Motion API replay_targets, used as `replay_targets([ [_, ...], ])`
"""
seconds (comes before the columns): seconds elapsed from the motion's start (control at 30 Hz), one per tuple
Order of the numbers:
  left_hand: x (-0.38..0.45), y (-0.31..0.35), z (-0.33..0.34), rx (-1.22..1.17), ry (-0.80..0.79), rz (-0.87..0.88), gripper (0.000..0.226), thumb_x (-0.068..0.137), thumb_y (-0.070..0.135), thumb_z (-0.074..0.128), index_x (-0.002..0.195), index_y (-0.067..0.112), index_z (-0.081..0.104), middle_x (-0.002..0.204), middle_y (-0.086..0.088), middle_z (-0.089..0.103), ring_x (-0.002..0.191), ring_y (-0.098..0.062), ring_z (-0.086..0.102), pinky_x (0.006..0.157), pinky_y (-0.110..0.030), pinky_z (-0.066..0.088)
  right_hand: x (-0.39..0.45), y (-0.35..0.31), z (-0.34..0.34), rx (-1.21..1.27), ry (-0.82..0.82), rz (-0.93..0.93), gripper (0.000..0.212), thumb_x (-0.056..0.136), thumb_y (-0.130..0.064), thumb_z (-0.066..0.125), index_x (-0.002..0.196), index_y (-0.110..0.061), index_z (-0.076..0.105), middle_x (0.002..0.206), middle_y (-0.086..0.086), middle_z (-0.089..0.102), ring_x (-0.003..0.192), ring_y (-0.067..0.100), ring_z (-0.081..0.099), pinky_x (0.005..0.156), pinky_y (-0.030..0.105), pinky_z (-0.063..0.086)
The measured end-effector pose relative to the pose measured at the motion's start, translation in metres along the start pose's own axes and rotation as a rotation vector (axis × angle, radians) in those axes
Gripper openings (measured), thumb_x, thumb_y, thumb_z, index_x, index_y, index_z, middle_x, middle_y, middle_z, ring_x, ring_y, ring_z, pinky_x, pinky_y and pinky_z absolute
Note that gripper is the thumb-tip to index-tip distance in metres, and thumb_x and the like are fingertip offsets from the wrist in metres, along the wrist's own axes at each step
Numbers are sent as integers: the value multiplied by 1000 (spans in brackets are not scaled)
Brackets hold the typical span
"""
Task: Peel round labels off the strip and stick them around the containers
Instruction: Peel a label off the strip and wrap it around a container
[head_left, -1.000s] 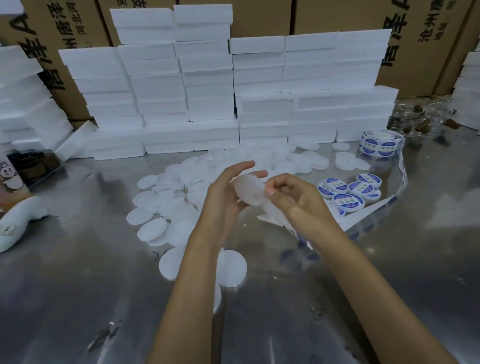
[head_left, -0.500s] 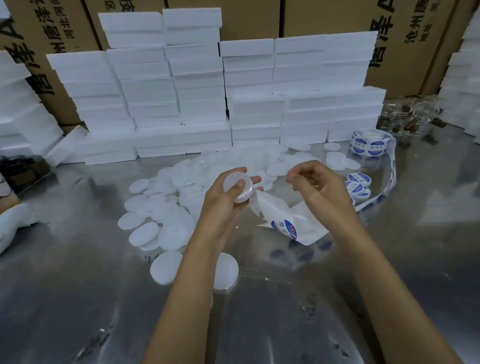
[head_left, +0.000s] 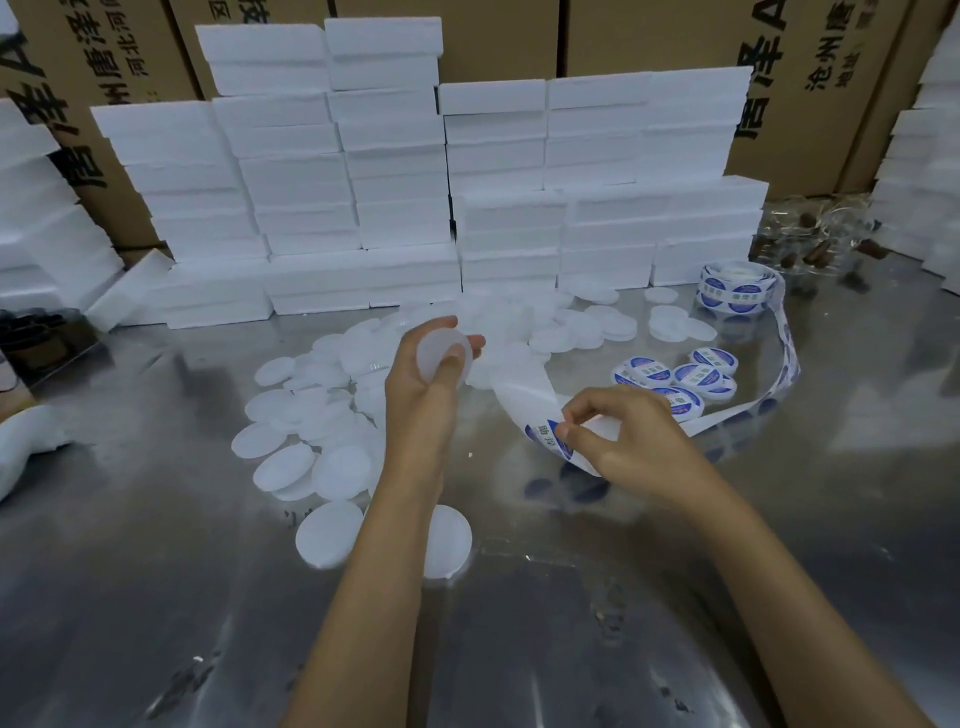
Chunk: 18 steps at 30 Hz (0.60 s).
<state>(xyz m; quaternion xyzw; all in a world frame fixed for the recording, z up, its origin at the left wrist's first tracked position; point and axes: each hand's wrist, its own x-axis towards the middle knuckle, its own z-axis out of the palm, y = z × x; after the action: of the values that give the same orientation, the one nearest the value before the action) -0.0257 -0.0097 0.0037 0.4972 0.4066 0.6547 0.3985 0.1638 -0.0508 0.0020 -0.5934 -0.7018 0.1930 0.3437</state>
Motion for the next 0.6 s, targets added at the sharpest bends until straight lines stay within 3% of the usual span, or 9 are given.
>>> replay_targets([
  [0.07,-2,4,2,-16,-74,62,29,94,12,64,118,29,61,101,5,77,103,-11,71,85,-16,53,1,1,2,88,3,8,16,90,-21,67,77,-28,62,83,-13,67,102,14,60,104,38,38],
  [0.2,-9,1,11,105,-219,-9,36,89,12,74,119,26,61,102,7,76,93,-1,69,71,-11,52,2,0,1,324,-24,-20,9,94,-13,62,86,-15,61,87,-2,66,91,4,62,93,30,42],
  [0.3,-12,-4,14,81,-242,-127,31,89,17,74,117,25,64,113,-5,72,102,-18,71,73,-23,59,2,-2,2,385,56,-62,7,95,-12,61,89,-16,61,87,-6,66,93,6,63,93,31,44],
  [0.4,-10,-4,12,17,-215,-194,28,87,13,75,112,22,67,112,-11,71,96,-22,73,71,-26,60,0,-4,7,298,161,-96,8,94,-16,63,98,-21,60,80,-13,67,94,11,63,93,36,46],
  [0.53,-9,-6,10,-7,-197,-261,27,86,15,77,110,23,68,115,-12,69,95,-25,74,77,-35,62,-2,-3,13,70,255,-233,30,92,-13,64,118,-26,60,82,-17,60,88,6,55,97,34,32],
  [0.6,-9,-7,10,-29,-192,-282,26,85,14,78,107,24,69,112,-10,69,91,-22,75,73,-32,61,-1,-2,14,-39,287,-279,32,93,-13,62,122,-26,63,86,-17,57,89,9,52,95,32,27],
])
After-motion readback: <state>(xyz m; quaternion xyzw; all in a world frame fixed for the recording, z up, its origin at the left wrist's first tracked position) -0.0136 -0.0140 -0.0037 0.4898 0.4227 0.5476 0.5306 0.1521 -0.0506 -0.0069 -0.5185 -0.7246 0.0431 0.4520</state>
